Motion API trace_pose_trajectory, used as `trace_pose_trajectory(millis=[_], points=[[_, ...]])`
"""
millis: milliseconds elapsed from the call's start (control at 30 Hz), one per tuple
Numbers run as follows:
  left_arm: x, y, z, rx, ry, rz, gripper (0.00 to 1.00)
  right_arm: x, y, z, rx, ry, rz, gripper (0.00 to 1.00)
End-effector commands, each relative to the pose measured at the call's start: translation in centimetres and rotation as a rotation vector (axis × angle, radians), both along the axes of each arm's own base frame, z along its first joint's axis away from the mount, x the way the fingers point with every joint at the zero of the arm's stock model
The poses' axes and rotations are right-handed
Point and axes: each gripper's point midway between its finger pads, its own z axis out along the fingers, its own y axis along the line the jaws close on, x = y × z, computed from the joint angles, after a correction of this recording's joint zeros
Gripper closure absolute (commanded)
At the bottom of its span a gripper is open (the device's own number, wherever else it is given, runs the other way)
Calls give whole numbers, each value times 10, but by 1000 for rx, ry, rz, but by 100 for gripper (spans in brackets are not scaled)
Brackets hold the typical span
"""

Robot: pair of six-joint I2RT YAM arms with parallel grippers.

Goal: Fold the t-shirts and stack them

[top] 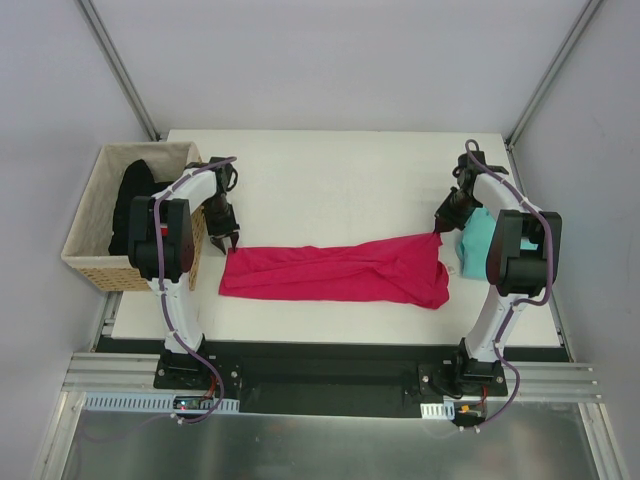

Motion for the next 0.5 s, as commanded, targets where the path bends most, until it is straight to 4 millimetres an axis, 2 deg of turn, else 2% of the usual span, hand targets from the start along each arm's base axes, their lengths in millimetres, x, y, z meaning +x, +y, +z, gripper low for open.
trace_pose_trajectory(millis=[0, 333, 467], points=[[0, 5, 12, 11, -29, 20, 73, 9, -2, 17, 8, -39, -18, 99], [9, 2, 21, -2, -68, 23, 73, 10, -1, 16, 12, -35, -17, 99], [8, 5, 19, 9, -61, 29, 73, 11, -1, 17, 11, -39, -21, 99]])
